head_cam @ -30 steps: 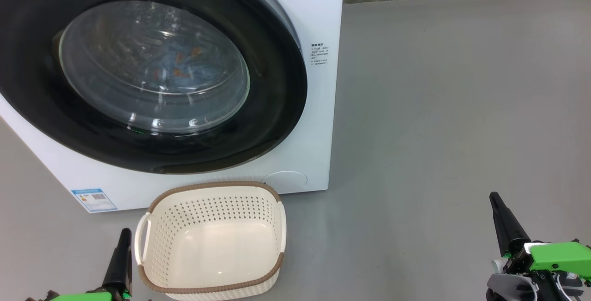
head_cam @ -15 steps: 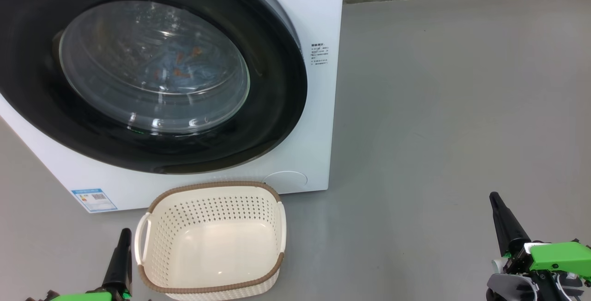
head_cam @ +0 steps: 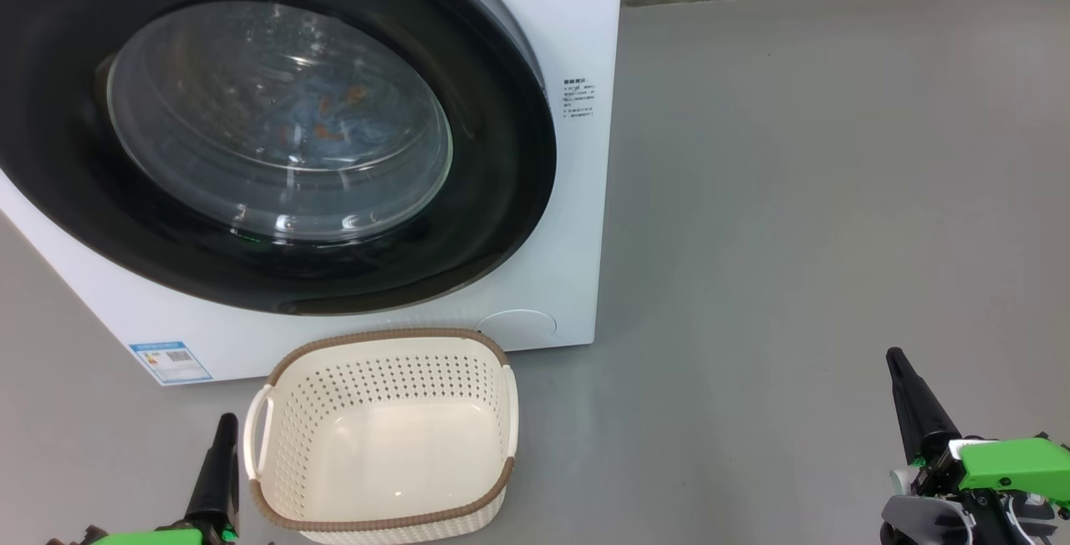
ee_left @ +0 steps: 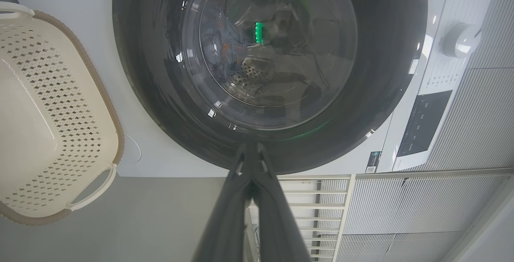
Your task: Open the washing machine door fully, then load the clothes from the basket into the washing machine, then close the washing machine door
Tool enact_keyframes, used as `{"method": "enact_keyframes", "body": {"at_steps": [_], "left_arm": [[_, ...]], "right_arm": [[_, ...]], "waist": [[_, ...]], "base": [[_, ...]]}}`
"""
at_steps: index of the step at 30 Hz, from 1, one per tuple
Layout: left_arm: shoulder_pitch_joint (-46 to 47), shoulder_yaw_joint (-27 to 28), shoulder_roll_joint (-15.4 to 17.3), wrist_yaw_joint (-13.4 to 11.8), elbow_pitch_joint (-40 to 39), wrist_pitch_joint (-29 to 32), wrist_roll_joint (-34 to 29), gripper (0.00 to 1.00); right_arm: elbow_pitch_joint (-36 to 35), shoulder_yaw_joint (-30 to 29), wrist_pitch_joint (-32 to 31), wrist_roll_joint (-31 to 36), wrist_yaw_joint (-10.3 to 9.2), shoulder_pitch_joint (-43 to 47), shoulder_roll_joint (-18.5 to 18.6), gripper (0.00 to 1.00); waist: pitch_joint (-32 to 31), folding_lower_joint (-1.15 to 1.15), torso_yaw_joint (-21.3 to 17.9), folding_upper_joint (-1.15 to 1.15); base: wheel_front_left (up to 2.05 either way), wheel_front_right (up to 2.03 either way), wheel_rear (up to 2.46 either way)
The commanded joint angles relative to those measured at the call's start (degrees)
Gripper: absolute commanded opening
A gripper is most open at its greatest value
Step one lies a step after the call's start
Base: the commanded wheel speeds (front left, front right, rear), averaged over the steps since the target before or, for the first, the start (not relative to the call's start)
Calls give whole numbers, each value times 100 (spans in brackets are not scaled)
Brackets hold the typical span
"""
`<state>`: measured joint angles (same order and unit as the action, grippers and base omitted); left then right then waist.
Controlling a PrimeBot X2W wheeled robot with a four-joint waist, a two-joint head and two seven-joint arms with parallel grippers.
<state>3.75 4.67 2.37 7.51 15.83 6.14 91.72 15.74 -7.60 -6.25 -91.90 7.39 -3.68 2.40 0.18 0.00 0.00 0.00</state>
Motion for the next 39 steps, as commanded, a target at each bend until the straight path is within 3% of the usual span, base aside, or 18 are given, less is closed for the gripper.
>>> {"method": "enact_keyframes", "body": {"at_steps": [1, 39], "left_arm": [[244, 184, 51, -2, -180, 35, 45, 0], [244, 184, 51, -2, -180, 35, 45, 0]], "right_arm": [[-171, 107, -24, -27, 10, -250, 48, 0], [-172, 108, -24, -27, 10, -250, 48, 0]], "waist": [[0, 0, 0, 0], [0, 0, 0, 0]], "base": [[0, 0, 0], [0, 0, 0]]}}
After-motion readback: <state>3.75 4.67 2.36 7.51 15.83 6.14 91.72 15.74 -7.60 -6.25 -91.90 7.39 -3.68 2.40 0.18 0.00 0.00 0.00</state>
